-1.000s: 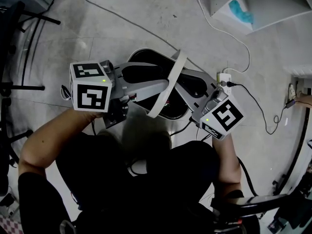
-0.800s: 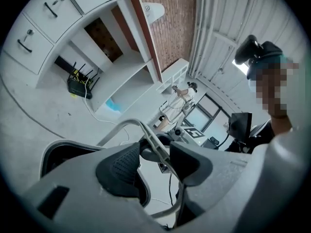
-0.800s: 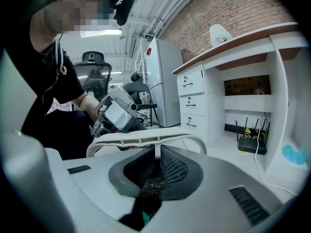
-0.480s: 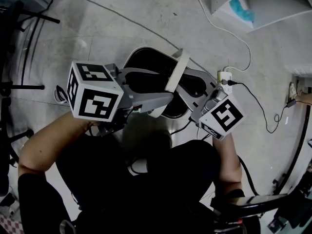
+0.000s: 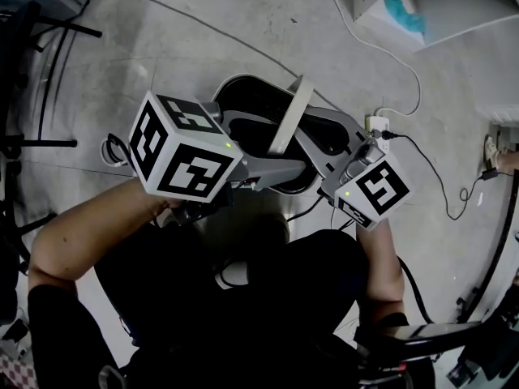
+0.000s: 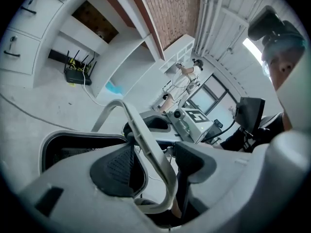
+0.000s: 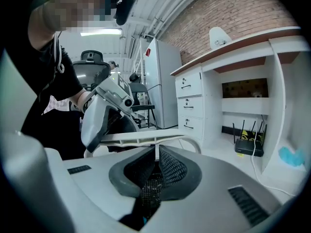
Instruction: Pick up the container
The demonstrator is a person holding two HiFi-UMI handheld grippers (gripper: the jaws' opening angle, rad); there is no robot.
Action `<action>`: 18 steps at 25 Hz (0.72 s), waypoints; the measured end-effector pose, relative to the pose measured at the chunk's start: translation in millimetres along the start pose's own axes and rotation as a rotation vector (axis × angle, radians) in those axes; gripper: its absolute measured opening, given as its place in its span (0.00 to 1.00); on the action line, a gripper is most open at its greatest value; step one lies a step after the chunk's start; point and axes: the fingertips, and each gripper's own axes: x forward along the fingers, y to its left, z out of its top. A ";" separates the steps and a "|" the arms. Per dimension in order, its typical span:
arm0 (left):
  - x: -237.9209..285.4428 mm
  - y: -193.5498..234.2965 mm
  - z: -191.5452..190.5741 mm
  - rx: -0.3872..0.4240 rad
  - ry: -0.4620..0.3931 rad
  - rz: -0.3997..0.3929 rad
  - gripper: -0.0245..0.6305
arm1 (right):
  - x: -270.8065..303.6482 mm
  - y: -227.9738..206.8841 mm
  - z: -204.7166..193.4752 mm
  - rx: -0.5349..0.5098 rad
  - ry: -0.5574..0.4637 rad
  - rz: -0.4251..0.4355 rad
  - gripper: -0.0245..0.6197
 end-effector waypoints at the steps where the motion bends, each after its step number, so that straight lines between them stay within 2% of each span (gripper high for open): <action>1: 0.9 0.7 0.0 0.005 0.007 0.019 0.43 | -0.9 -1.1 1.3 0.000 -0.005 -0.004 0.05; 6: 8.1 6.7 -1.6 -0.013 0.025 0.052 0.42 | -2.1 -2.5 2.6 0.003 -0.010 -0.010 0.05; 9: 5.6 5.1 0.7 -0.022 0.013 0.041 0.31 | -4.8 -4.9 1.5 0.009 -0.010 -0.015 0.05; 12: 5.5 3.9 -0.6 -0.081 0.001 0.001 0.28 | -6.0 -6.4 -2.9 0.010 0.003 -0.021 0.05; 18: 1.7 6.9 5.5 -0.165 -0.047 -0.107 0.26 | -3.6 -2.3 6.8 0.023 -0.055 0.007 0.05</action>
